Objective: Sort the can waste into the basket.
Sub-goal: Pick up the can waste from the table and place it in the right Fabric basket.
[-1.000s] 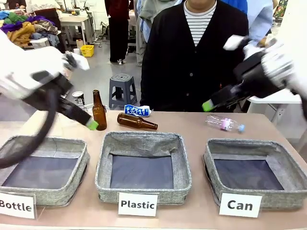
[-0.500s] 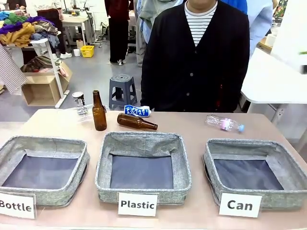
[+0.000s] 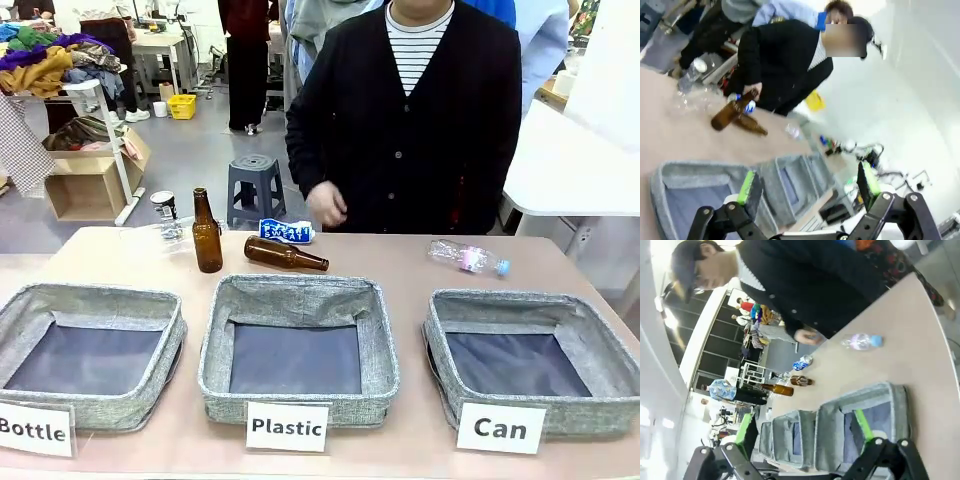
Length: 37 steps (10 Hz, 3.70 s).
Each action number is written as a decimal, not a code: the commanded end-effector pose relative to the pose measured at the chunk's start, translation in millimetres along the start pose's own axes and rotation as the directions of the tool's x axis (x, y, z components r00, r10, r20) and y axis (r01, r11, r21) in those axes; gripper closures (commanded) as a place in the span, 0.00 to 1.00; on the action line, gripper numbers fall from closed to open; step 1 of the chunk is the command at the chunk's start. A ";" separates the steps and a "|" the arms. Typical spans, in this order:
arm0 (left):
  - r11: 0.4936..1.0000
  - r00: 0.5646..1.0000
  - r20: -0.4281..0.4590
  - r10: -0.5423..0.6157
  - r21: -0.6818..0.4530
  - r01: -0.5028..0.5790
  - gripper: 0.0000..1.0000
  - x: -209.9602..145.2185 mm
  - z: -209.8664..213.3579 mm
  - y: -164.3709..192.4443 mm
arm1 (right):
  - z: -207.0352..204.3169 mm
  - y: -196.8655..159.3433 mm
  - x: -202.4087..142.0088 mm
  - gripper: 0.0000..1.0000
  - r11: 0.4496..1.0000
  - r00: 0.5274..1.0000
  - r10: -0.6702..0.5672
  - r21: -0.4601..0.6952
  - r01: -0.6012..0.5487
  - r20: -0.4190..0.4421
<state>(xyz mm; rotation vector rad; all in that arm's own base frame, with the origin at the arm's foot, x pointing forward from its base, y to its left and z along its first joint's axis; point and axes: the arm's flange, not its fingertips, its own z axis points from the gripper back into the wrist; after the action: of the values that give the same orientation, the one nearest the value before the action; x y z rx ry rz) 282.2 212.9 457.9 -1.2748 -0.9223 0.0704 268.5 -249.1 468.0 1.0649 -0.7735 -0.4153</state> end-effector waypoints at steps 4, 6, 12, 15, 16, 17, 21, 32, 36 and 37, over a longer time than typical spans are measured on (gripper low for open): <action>1.000 1.000 0.000 0.000 0.000 0.000 0.00 0.0 0.0 0.0 | 0.0 0.0 0.0 0.00 1.000 1.000 0.000 0.000 0.000 0.000; 1.000 1.000 0.000 0.000 0.000 0.000 0.00 0.0 0.0 0.0 | 0.0 0.0 0.0 0.00 1.000 1.000 0.000 0.000 0.000 0.000; 0.980 0.945 -0.296 -0.138 0.097 0.174 0.00 67.9 -91.9 12.8 | 0.0 0.0 0.0 0.00 1.000 1.000 0.000 0.000 0.000 0.000; 0.914 0.840 -0.431 -0.329 0.077 0.398 0.00 121.9 -209.5 67.0 | 0.0 0.0 0.0 0.00 1.000 1.000 0.000 0.000 0.000 0.000; 0.874 0.799 -0.427 -0.424 0.039 0.484 0.00 128.2 -234.1 83.8 | 0.0 0.0 0.0 0.00 1.000 1.000 0.000 0.000 0.000 0.000; 0.780 0.696 -0.431 -0.574 -0.027 0.626 0.00 127.7 -256.1 103.8 | 0.0 0.0 0.0 0.00 1.000 1.000 0.000 0.000 0.000 0.000; 0.734 0.612 -0.489 -0.622 -0.091 0.673 0.00 127.3 -272.6 123.9 | 0.0 0.0 0.0 0.00 1.000 1.000 0.000 0.000 0.000 0.000; 0.553 0.496 -0.247 -0.832 -0.441 0.707 0.00 185.0 -2.8 78.8 | 0.0 0.0 0.0 0.00 1.000 1.000 0.000 0.000 0.000 0.000; 0.485 0.507 -0.073 -0.859 -0.431 0.760 0.00 149.6 92.1 78.7 | 0.0 0.0 0.0 0.00 1.000 1.000 0.000 0.000 0.000 0.000; 0.475 0.497 -0.080 -0.864 -0.456 0.752 0.00 149.4 90.8 80.3 | 0.0 0.0 0.0 0.00 1.000 1.000 0.000 0.000 0.000 0.000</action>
<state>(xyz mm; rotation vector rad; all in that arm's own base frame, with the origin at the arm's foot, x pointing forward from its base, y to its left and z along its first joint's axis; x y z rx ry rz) 358.4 381.1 462.6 -0.9811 -1.2419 -1.0722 265.1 -246.9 466.6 1.0598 -0.7404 -0.4384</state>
